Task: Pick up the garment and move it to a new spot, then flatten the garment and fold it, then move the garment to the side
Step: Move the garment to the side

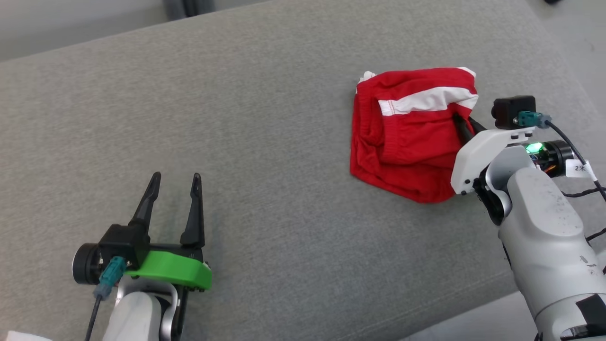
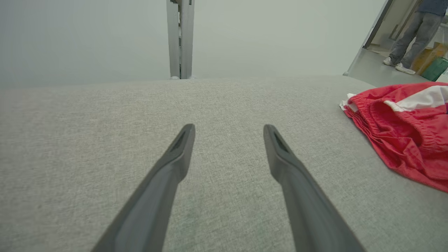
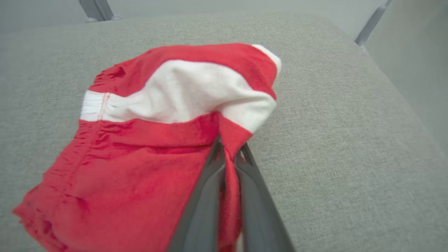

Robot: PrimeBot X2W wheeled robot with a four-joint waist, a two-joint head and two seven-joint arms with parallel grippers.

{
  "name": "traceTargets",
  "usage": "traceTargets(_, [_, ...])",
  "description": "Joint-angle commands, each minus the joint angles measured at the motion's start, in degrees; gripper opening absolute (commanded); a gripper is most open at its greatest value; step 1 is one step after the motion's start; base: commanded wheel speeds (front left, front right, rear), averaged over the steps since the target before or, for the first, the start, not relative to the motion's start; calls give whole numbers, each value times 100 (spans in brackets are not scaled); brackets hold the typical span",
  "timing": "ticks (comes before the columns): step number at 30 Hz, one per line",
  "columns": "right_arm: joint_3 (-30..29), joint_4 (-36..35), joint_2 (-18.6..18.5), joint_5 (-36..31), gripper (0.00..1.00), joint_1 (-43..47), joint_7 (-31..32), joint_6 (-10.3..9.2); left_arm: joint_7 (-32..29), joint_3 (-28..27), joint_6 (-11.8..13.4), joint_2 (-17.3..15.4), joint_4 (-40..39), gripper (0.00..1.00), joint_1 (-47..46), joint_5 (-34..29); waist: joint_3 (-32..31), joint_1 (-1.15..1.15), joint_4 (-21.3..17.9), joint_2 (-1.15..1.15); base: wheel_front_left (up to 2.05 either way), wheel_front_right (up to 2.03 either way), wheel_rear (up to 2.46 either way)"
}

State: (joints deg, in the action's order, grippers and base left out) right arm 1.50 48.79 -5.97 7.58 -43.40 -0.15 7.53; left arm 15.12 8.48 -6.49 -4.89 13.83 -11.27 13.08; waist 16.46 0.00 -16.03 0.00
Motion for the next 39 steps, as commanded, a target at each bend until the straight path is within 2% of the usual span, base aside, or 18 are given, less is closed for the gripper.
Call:
traceTargets(1, [-67,38,39,10,0,-93,-78,-8,4,21,-13,-99,27,100,-146,-57,551,0,-728,0,0,0,0])
traceTargets(7, [-260,181,112,-58,0,-188,-286,-8,-23,144,-40,-226,54,100,-292,-99,686,0,-872,0,0,0,0])
traceTargets(10, [-361,272,106,-90,0,-315,-351,-8,-63,206,-37,-265,-10,100,-355,-104,743,0,-766,0,0,0,0])
traceTargets(15, [-478,359,-107,-191,0,-675,-347,-8,-75,238,0,-281,-180,100,-393,-105,843,0,-462,0,0,0,0])
traceTargets(26, [-714,816,-1327,-583,0,-1572,-231,-8,-104,274,104,-332,-519,100,-484,-105,1167,0,367,0,0,0,0])
traceTargets(32, [-617,1010,-1766,-969,0,-1818,-387,-8,-107,284,140,-383,-598,100,-452,-82,1281,0,565,0,0,0,0])
traceTargets(34, [-669,1073,-1852,-1043,43,-1887,-473,-8,-105,280,148,-398,-612,100,-438,-67,1299,0,583,0,0,0,0])
traceTargets(35, [-704,1103,-1891,-1070,97,-1902,-515,-8,-105,282,153,-400,-616,100,-435,-61,1305,0,586,0,0,0,0])
traceTargets(36, [-756,1146,-1921,-1106,100,-1915,-581,-8,-105,286,156,-401,-615,100,-433,-58,1306,0,587,0,0,0,0])
traceTargets(39, [-818,1231,-1934,-1254,100,-1900,-786,-8,-99,309,182,-386,-593,100,-433,-40,1279,0,575,0,0,0,0])
